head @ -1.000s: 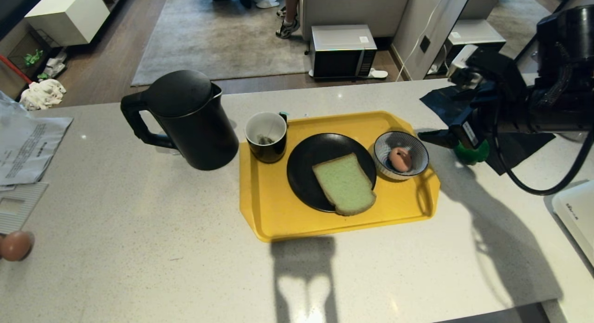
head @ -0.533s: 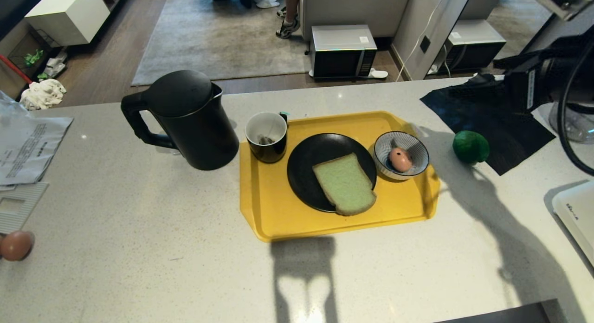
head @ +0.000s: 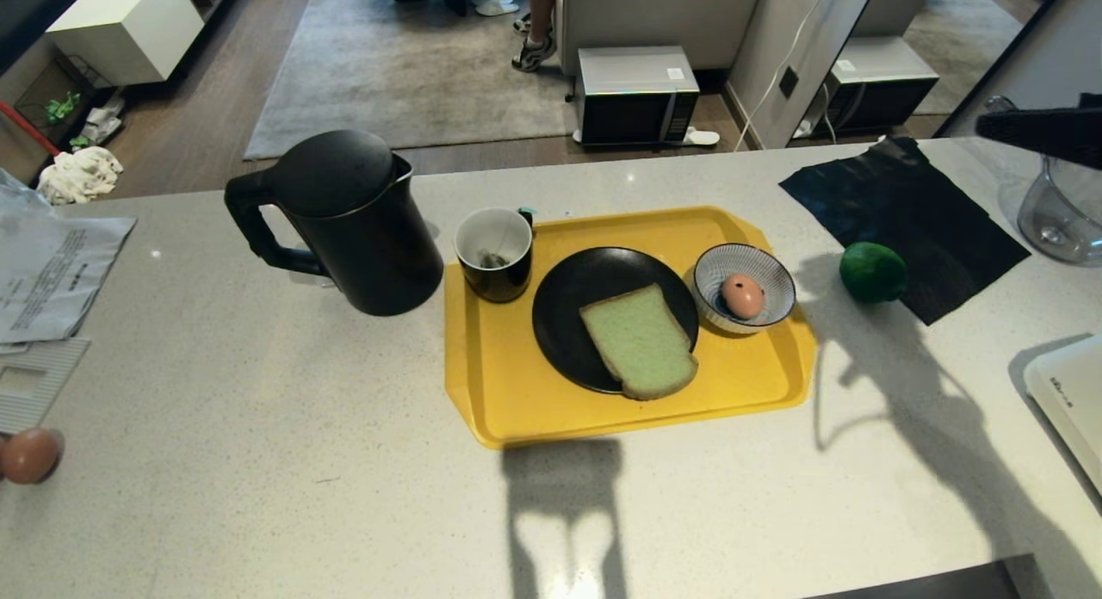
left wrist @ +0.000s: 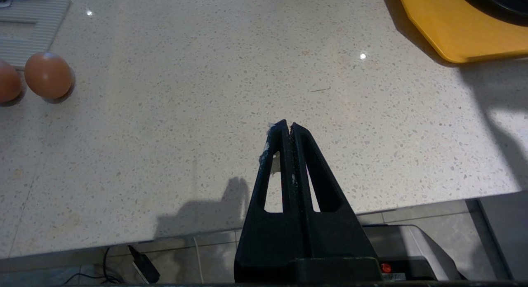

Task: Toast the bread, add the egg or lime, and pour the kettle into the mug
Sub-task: Pick up the kettle

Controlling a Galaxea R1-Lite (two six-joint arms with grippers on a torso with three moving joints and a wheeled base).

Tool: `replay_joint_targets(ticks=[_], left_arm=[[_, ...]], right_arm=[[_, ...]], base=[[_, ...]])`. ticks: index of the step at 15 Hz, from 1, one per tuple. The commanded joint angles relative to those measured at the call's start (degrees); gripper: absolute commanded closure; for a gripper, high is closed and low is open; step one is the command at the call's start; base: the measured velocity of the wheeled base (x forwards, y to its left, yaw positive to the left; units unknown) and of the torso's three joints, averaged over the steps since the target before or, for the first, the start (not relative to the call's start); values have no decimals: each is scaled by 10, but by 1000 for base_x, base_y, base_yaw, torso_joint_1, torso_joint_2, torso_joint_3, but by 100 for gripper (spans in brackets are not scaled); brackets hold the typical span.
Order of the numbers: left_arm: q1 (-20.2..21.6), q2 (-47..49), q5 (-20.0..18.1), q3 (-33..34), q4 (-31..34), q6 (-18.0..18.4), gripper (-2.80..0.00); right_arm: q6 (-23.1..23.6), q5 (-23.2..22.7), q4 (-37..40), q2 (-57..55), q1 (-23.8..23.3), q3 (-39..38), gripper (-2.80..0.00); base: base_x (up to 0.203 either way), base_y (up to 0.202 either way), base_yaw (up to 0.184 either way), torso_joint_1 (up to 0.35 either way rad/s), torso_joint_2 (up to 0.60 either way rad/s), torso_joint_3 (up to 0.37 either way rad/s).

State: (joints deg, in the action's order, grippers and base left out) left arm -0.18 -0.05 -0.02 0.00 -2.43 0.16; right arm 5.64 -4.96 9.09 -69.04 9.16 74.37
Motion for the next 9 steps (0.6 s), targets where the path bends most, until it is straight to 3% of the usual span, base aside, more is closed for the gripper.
replay_joint_targets(ticks=[1,6,9], left_arm=[[0,-1,0,10,0,0,0],[0,-1,0,10,0,0,0],[0,-1,0,10,0,0,0]], right_arm=[[-17,8,0,79,-19,-26,-280],[-33,73,-59,208,-33,-164,-280],[-35,79,-78,271,-36,-232,-280]], base=[[0,0,0,0,0,0],[0,0,0,0,0,0],[0,0,0,0,0,0]])
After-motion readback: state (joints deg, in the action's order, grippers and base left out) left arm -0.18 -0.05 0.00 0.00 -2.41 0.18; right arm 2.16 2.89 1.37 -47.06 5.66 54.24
